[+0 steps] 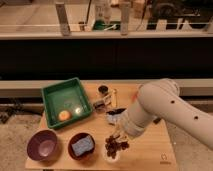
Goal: Place grapes in paper cup
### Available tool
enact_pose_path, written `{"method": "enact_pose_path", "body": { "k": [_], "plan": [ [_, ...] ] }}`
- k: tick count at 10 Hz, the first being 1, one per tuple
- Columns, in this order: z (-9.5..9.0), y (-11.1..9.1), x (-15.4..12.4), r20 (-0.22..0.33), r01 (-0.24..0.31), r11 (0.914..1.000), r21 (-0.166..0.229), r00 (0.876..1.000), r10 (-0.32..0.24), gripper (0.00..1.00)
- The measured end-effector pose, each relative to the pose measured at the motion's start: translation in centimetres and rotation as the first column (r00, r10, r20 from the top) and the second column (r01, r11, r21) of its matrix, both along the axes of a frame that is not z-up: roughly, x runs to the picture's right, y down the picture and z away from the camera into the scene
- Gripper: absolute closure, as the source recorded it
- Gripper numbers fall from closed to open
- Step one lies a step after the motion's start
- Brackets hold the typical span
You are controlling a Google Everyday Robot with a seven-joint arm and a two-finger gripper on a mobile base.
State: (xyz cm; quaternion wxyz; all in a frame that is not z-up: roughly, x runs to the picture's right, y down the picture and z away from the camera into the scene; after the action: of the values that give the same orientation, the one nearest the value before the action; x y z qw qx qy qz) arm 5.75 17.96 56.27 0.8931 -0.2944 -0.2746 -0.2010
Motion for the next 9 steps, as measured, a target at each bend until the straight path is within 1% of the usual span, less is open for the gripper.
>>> {"method": "enact_pose_path", "body": {
  "k": [6,9],
  "plan": [
    [0.7,0.7,-0.5,0.011,0.023,0.9996,-0.017,1.0,-0.023,0.99],
    [1.7,1.3,-0.8,0.018,0.031,0.9989,-0.035,0.999,-0.03,0.99]
  ]
}}
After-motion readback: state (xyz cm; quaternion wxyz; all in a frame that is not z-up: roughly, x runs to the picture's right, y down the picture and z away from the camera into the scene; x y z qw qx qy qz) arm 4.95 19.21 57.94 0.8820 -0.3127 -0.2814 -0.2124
